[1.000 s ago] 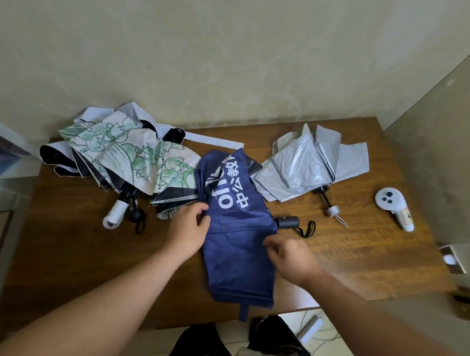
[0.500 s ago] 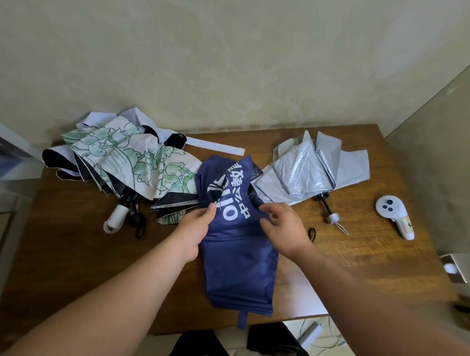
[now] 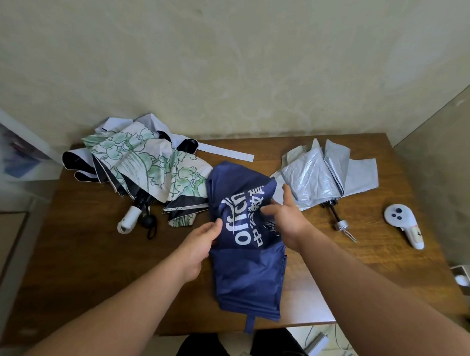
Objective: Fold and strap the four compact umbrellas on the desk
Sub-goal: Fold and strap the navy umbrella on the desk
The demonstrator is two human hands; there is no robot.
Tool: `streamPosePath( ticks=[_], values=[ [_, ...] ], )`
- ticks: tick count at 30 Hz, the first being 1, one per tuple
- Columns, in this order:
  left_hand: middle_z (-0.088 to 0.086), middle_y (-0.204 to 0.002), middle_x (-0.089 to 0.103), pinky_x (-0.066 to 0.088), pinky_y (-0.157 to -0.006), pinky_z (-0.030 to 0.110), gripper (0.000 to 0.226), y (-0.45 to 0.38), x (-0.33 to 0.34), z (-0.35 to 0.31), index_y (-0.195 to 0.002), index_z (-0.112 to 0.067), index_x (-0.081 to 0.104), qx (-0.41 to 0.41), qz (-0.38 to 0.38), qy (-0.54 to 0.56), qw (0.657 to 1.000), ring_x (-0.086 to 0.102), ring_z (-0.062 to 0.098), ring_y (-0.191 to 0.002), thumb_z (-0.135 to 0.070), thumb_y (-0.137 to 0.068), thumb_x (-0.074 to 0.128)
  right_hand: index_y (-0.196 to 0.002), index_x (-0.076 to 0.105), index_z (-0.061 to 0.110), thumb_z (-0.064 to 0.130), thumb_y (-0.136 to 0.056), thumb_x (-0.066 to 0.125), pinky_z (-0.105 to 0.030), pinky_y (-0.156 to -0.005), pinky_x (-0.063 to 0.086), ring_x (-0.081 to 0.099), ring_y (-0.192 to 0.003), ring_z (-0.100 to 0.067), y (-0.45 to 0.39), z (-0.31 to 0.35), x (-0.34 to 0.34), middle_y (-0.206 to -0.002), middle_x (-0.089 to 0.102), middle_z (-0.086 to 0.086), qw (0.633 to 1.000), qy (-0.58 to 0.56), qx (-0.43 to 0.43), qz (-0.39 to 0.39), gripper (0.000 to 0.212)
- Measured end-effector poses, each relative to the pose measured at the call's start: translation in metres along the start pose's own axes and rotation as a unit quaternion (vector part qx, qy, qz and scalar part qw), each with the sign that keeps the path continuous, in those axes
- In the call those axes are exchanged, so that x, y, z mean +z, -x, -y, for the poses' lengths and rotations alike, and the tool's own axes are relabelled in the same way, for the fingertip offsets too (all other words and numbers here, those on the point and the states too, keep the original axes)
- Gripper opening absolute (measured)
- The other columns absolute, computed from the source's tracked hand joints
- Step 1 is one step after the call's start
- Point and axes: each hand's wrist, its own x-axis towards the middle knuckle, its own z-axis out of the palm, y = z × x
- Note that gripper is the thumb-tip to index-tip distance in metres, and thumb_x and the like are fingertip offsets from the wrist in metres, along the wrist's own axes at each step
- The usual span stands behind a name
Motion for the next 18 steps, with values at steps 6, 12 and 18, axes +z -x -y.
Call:
streamPosePath(
  ticks=[6, 12, 18],
  values=[
    [-0.002, -0.085, 0.073, 0.041, -0.052, 0.018, 0.018, -0.002, -0.004, 0.007, -0.087, -0.016, 0.059, 0.04, -0.026, -0.005, 0.999, 0.061, 0.004, -0.065, -0.023, -0.099, 0.07, -0.16, 0.028, 0.037, -0.002, -0.097, 0.062, -0.024, -0.057, 0.054, 0.072, -0.079, -0.013, 0.001, -0.001, 0.009, -0.109, 0.076, 0.001, 0.999, -0.014, -0.012, -0.036, 0.081],
    [-0.002, -0.095, 0.074, 0.033, -0.058, 0.028, 0.018, -0.01, -0.013, 0.002, -0.086, -0.024, 0.058, 0.042, -0.092, 0.037, 0.994, 0.059, 0.013, -0.077, -0.021, -0.096, 0.073, -0.154, 0.035, 0.035, 0.001, -0.091, 0.075, -0.048, -0.079, 0.065, 0.078, -0.092, -0.029, 0.012, 0.012, -0.006, -0.1, 0.079, -0.012, 0.993, 0.027, -0.098, -0.063, 0.082],
    [-0.016, -0.098, 0.075, 0.036, -0.071, 0.032, 0.013, -0.007, -0.005, -0.028, -0.113, -0.04, 0.065, 0.069, -0.029, 0.006, 0.997, 0.063, 0.004, -0.077, -0.046, -0.102, 0.061, -0.129, 0.061, 0.018, 0.002, -0.092, 0.076, -0.037, -0.071, 0.064, 0.078, -0.09, -0.029, 0.031, 0.028, -0.021, -0.102, 0.077, -0.018, 0.987, 0.058, -0.146, -0.038, 0.043]
  ],
)
